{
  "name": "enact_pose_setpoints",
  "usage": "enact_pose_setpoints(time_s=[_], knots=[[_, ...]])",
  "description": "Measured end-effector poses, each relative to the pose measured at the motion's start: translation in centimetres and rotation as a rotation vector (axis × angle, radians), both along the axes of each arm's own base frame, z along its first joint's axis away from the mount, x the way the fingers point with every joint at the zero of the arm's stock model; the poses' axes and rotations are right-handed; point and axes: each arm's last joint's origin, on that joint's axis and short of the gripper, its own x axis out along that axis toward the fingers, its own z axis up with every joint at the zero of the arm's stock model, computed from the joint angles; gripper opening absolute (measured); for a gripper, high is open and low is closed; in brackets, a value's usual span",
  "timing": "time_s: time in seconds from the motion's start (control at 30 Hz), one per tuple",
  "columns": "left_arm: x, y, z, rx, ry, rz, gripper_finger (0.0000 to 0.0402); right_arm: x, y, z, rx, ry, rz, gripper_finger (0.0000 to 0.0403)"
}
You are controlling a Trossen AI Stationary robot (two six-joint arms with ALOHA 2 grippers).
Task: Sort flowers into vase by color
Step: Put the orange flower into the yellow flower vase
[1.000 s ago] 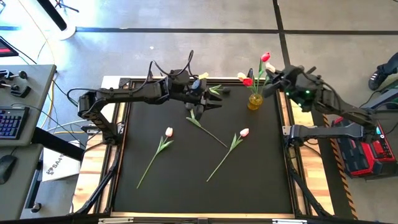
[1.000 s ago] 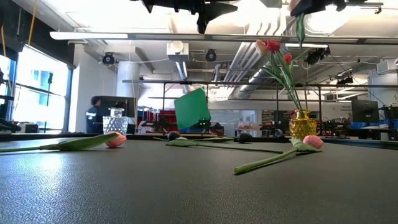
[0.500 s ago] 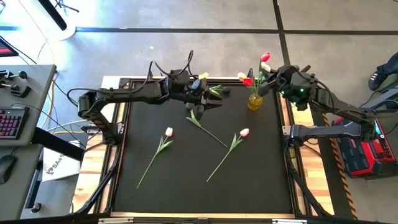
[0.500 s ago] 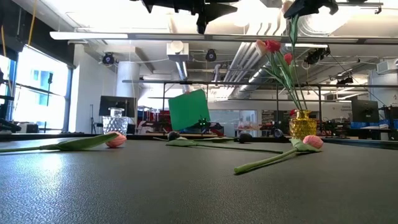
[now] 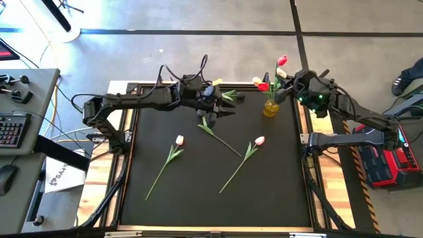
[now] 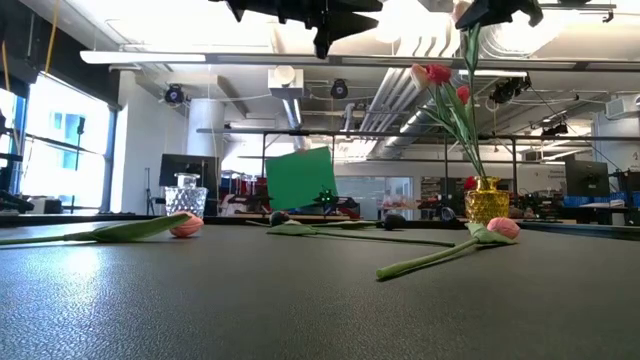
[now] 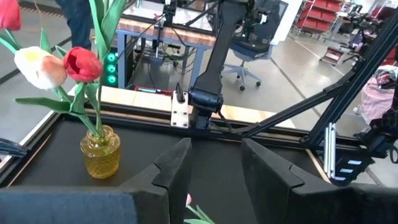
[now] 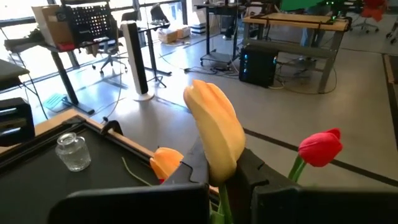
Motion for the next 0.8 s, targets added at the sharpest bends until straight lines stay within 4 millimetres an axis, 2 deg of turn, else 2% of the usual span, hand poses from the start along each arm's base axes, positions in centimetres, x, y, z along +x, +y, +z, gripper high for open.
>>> enact_pose_setpoints(time_s=[0.3, 0.6, 0.8], knots=[[0.0, 0.0, 0.0, 0.001, 0.000, 0.004, 0.0129, -0.3, 0.0, -0.6, 0.054, 0.012, -0.051, 0.0007], [0.0, 0.0, 0.0, 0.001, 0.000, 0.004, 0.0129, -0.2, 0.0, -0.7, 0.103, -0.050, -0.058, 0.0007], [0.0, 0.0, 0.0, 0.000, 0.001, 0.004, 0.0129, -0.4, 0.0, -1.1, 0.119, -0.015, -0.085, 0.0007]])
